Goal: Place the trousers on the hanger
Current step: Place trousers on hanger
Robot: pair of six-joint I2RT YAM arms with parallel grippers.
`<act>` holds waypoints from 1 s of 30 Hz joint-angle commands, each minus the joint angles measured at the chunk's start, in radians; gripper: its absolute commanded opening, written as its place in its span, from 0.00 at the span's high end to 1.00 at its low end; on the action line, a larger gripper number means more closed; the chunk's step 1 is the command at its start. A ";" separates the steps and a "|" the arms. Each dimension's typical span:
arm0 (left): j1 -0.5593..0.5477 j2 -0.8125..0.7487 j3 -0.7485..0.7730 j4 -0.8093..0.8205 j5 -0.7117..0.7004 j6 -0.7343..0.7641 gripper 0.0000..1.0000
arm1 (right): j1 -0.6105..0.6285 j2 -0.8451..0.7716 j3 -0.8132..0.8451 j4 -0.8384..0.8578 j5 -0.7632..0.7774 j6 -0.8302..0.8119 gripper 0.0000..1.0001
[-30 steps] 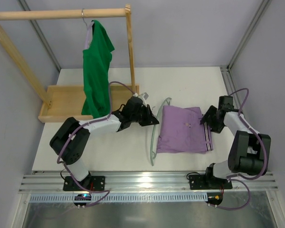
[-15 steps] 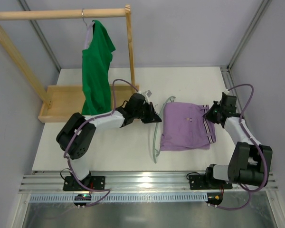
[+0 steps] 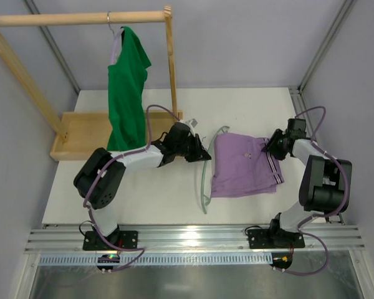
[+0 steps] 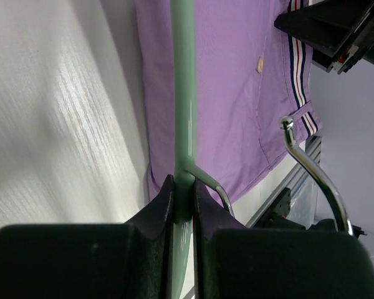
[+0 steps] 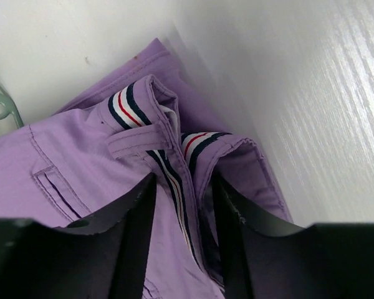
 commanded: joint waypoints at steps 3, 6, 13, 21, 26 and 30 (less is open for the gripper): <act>0.000 0.058 -0.064 -0.214 -0.096 -0.039 1.00 | -0.006 -0.165 0.047 -0.187 0.115 -0.021 0.50; 0.000 0.050 -0.067 -0.197 -0.116 -0.070 1.00 | 0.006 -0.262 0.035 -0.224 0.120 -0.010 0.49; 0.000 0.029 -0.110 -0.090 -0.168 -0.212 1.00 | 0.093 -0.299 0.095 -0.138 -0.070 0.028 0.49; -0.004 0.027 -0.118 -0.012 -0.234 -0.415 0.99 | 0.107 0.024 -0.046 0.300 -0.318 0.092 0.49; -0.012 -0.002 -0.138 -0.089 -0.403 -0.484 1.00 | 0.072 0.075 -0.172 0.434 -0.322 0.157 0.49; -0.014 0.006 -0.144 -0.111 -0.424 -0.522 1.00 | 0.070 0.046 -0.164 0.365 -0.232 0.172 0.49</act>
